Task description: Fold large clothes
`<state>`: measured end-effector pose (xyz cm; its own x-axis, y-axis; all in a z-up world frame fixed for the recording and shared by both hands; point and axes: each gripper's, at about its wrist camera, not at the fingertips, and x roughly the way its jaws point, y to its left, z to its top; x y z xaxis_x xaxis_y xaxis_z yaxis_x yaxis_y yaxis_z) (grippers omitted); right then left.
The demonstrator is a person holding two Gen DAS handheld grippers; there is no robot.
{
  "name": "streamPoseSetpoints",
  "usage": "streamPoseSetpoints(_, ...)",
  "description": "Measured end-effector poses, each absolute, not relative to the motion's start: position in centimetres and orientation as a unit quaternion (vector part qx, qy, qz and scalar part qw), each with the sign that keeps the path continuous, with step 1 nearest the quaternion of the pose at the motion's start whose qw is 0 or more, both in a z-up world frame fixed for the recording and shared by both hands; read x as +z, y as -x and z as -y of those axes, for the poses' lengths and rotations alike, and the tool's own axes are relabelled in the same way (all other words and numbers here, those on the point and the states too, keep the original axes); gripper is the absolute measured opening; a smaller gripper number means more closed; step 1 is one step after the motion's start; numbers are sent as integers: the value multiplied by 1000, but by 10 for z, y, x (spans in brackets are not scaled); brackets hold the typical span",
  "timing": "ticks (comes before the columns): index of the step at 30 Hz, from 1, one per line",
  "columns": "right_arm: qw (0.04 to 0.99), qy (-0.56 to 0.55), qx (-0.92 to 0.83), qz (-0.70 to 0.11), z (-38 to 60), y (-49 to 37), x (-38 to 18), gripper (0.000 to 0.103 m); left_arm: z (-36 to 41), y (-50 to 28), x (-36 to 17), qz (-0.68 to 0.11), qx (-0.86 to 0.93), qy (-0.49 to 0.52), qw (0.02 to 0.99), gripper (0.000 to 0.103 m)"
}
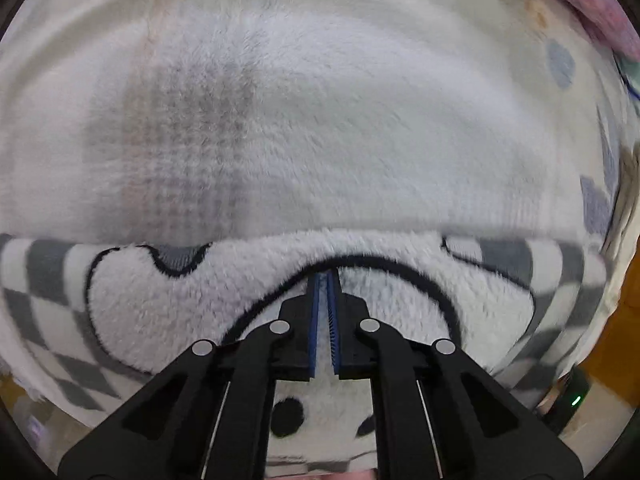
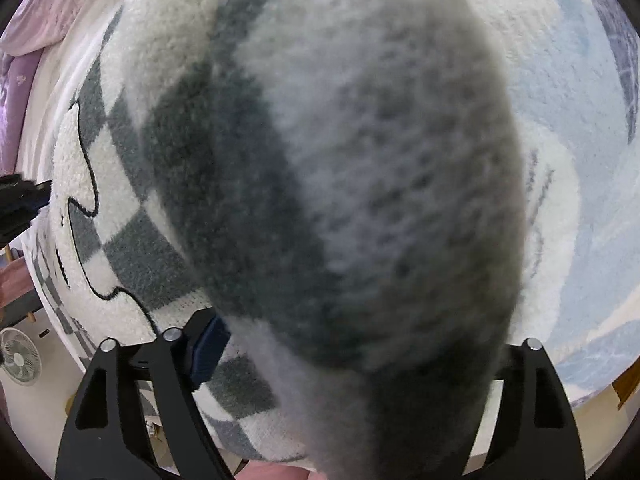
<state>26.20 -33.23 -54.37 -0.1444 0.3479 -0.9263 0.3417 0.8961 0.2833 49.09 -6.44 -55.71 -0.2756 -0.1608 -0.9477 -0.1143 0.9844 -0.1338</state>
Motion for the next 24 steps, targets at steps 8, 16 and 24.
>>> streamPoseSetpoints(8,608,-232,-18,-759,319,-250,-540,82,90,-477,-546,-827,1,2,563,0)
streamPoseSetpoints(16,605,-245,-16,-758,355,-241,-543,83,103,-451,-530,-838,8,-32,545,0)
streamPoseSetpoints(24,606,-251,-1,-755,356,-237,-546,88,97,-430,-534,-835,26,-9,550,0)
